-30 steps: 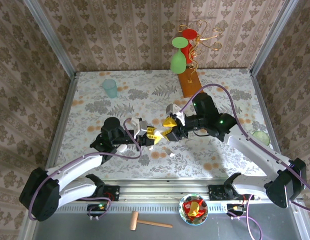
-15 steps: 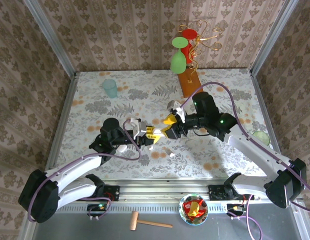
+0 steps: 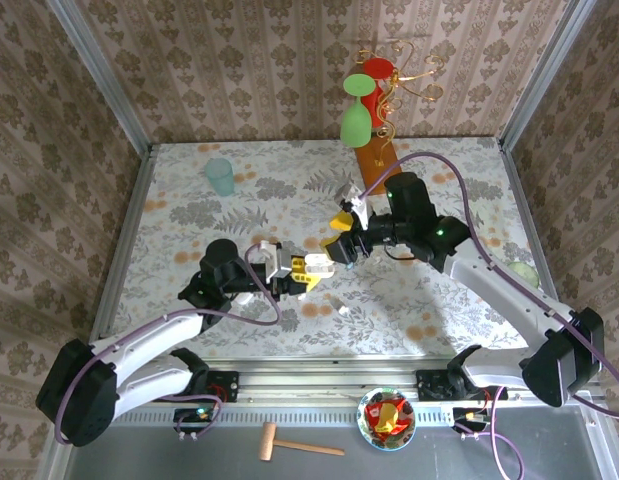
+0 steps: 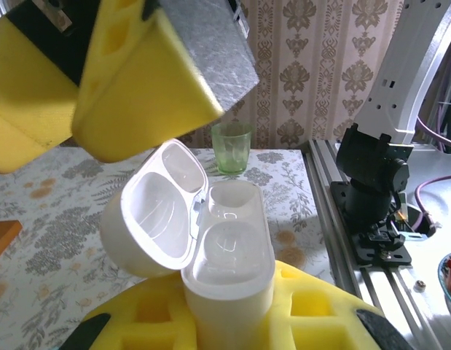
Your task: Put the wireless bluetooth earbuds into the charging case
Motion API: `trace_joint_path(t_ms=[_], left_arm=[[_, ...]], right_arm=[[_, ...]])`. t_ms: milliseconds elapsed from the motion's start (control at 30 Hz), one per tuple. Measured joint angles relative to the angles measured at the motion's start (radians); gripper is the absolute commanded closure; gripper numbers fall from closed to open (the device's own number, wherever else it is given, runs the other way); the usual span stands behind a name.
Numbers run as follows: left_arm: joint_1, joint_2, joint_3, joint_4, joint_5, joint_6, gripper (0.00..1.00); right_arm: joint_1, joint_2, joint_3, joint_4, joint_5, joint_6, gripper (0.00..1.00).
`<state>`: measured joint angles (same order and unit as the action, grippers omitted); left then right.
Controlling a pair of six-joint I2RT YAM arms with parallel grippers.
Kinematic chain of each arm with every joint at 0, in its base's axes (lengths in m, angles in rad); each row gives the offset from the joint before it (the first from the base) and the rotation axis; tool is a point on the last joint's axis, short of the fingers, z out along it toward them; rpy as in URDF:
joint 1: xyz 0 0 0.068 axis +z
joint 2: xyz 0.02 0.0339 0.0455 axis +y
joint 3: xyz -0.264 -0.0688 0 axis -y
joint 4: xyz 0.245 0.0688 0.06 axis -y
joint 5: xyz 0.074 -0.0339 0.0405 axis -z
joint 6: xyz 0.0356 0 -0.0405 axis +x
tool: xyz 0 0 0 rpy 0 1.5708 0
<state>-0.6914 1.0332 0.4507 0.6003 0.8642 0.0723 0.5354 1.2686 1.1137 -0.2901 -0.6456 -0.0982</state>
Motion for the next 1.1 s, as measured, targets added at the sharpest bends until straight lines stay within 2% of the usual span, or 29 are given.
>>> trace_joint_path(t_ms=[100,200,367,433,600,800,1100], left_arm=[[0.010,0.027,-0.011,0.056,-0.002,0.008,1.00],[0.014,0.061,-0.021,0.101,-0.002,0.019,1.00],[0.018,0.113,-0.024,0.181,0.003,0.023,1.00],[0.018,0.118,-0.026,0.198,0.003,0.023,1.00],[0.018,0.126,-0.043,0.238,0.004,0.035,1.00],[0.018,0.124,-0.072,0.232,0.004,0.055,1.00],[0.011,0.092,-0.079,0.195,0.000,0.083,1.00]], right_arm=[[-0.024,-0.013,0.000,0.033,0.040,0.051,0.09],[-0.076,-0.027,-0.002,0.084,0.124,0.126,0.00],[-0.178,-0.039,-0.027,0.117,0.273,0.238,0.00],[-0.187,-0.039,-0.038,0.116,0.306,0.260,0.04],[-0.213,0.016,-0.074,0.053,0.460,0.317,0.25],[-0.250,0.185,-0.081,-0.061,0.505,0.364,0.38],[-0.256,0.393,-0.035,-0.216,0.550,0.328,0.41]])
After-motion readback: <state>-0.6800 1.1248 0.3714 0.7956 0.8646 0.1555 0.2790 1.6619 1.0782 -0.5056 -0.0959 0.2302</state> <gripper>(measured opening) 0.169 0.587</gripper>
